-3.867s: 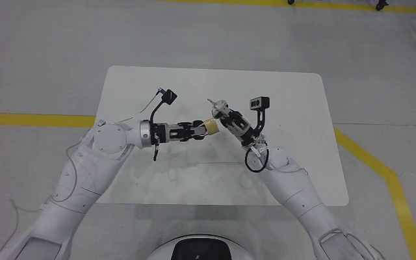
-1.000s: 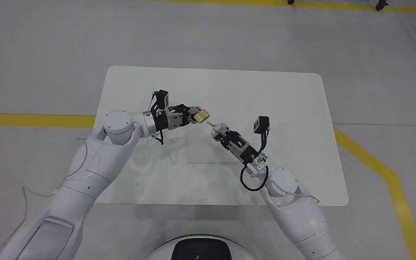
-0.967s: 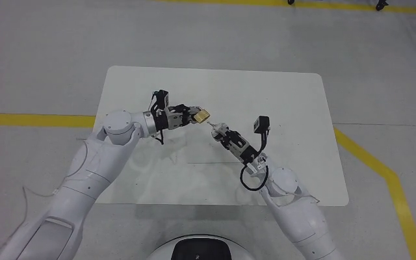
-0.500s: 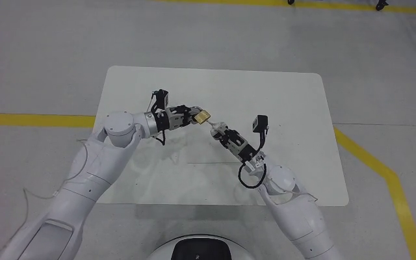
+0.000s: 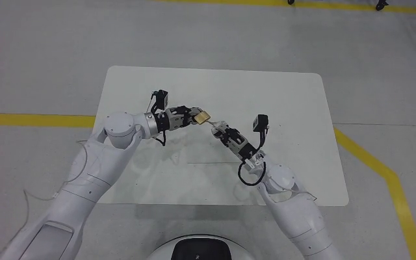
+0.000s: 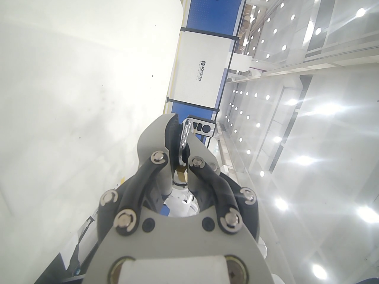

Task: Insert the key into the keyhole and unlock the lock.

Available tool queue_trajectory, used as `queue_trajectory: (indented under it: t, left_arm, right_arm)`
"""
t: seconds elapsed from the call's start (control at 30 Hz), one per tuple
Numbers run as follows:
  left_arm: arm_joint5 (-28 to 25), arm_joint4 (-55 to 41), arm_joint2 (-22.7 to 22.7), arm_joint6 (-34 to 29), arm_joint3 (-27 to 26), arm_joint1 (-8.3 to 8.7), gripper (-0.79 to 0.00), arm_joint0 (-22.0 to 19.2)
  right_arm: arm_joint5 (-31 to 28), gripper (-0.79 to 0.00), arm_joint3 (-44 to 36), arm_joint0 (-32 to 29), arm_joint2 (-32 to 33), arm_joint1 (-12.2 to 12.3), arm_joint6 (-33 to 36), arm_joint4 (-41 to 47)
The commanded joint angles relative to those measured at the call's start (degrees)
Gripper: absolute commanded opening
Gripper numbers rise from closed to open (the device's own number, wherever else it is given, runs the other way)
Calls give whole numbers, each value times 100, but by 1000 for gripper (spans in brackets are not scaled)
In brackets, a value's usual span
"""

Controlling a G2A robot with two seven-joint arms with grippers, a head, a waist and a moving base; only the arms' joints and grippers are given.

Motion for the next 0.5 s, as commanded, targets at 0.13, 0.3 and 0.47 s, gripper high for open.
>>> queue_trajectory:
  t: [0.13,0.3,0.47]
  left_arm:
    - [-2,93,-11,51,-35,-3,-785,19]
    - [16,194,-6,126,-75,-8,-785,39]
    - [47,236,-12,158,-117,-14,-785,60]
  right_arm:
    - [17,-785,7,14,-39,-27,-6,-28]
    - [26,-785,70,46,-59,-50,9,-29]
    - [57,-785,69,56,-80,-70,8,-56]
